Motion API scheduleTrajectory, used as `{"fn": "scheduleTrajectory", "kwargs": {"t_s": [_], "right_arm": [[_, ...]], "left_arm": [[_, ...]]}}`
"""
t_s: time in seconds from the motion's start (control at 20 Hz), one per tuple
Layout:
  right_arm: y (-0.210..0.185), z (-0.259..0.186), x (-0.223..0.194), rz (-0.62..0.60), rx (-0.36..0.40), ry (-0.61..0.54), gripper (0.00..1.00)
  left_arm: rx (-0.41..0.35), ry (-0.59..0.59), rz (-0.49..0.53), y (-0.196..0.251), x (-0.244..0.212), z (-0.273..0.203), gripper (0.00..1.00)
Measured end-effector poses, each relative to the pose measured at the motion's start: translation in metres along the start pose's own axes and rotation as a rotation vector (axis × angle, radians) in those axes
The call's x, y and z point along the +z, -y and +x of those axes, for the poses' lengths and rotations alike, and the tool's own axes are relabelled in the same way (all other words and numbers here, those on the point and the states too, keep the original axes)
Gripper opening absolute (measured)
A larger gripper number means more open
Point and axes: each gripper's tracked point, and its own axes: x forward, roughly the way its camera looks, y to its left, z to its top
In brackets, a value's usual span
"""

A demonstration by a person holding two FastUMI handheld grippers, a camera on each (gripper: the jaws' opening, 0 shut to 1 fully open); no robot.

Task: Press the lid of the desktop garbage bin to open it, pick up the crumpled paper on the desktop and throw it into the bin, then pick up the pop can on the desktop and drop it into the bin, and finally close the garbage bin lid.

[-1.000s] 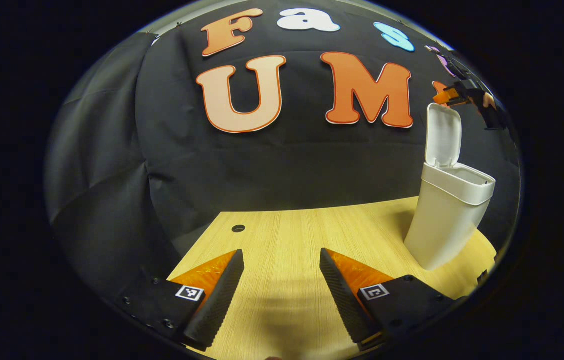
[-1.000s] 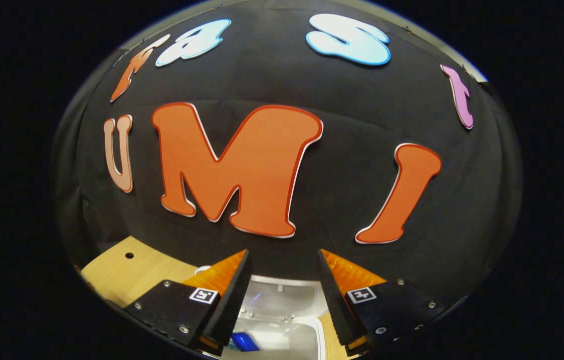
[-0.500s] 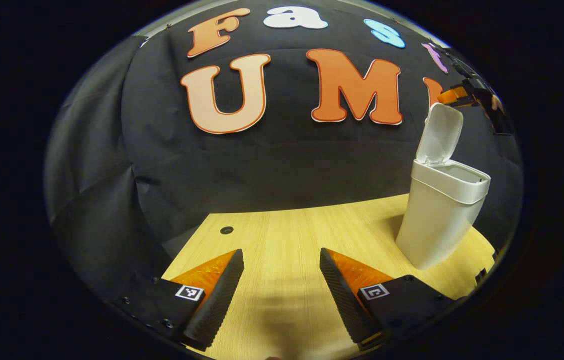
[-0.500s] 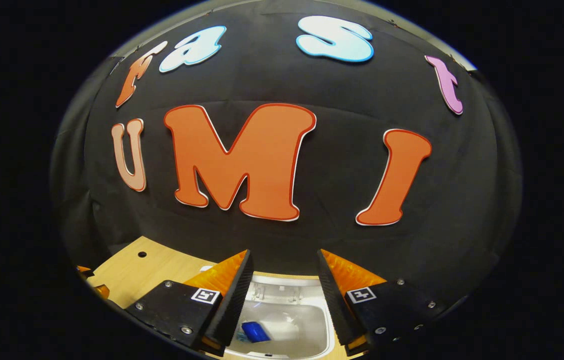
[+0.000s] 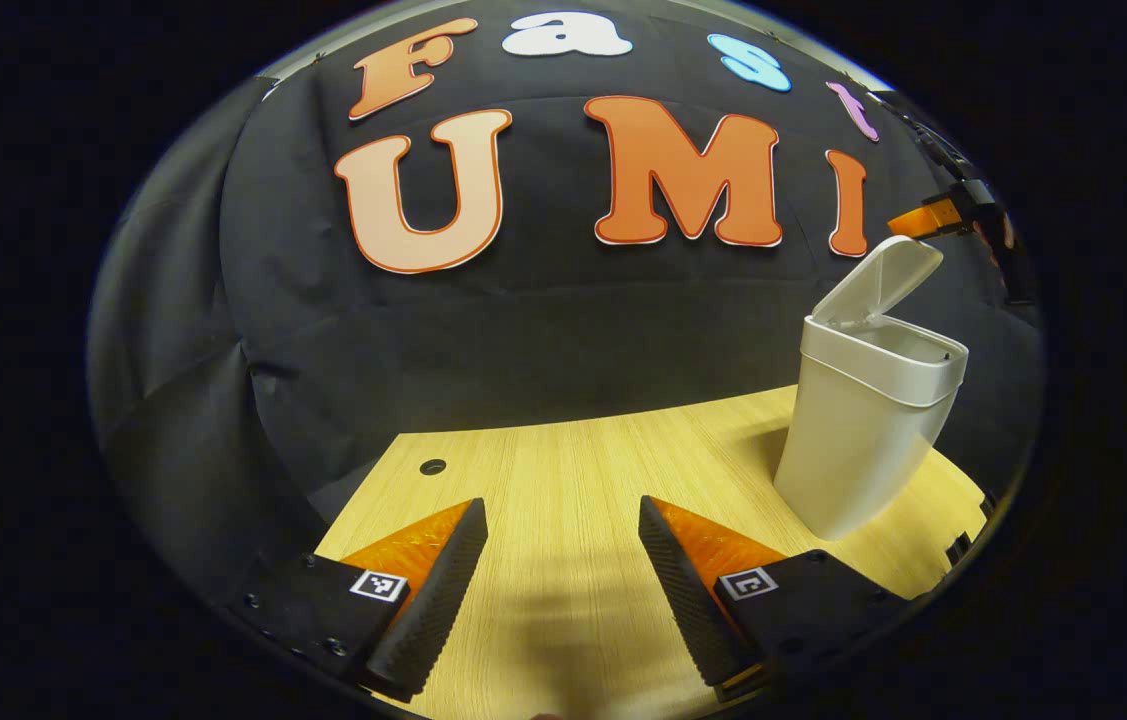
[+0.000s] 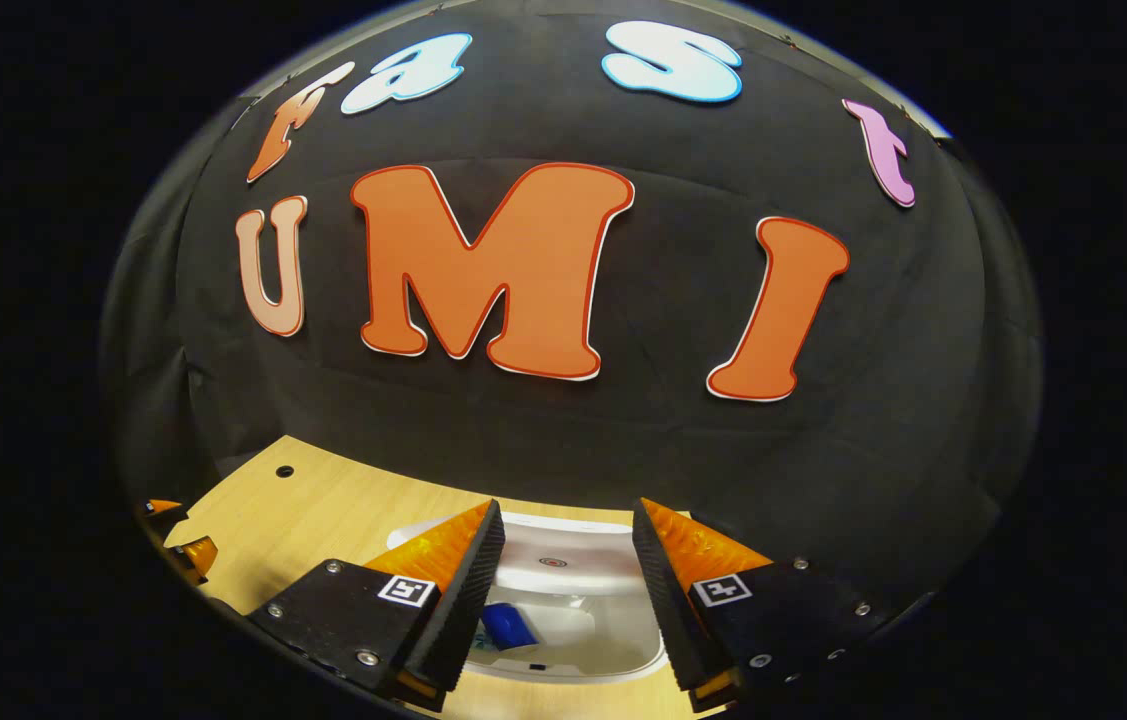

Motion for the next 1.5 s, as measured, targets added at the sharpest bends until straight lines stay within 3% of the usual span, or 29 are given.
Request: {"fn": "scheduleTrajectory", "kwargs": {"t_s": [0.95, 1.5], "right_arm": [[-0.022, -0.012, -0.106, 0.11, 0.042, -0.181, 0.77], [-0.025, -0.012, -0.117, 0.091, 0.042, -0.154, 0.78]], "left_arm": [[-0.064, -0.045, 0.033, 0.03, -0.016, -0.005, 0.98], [-0.096, -0.116, 0.073, 0.058, -0.037, 0.003, 0.98]]}}
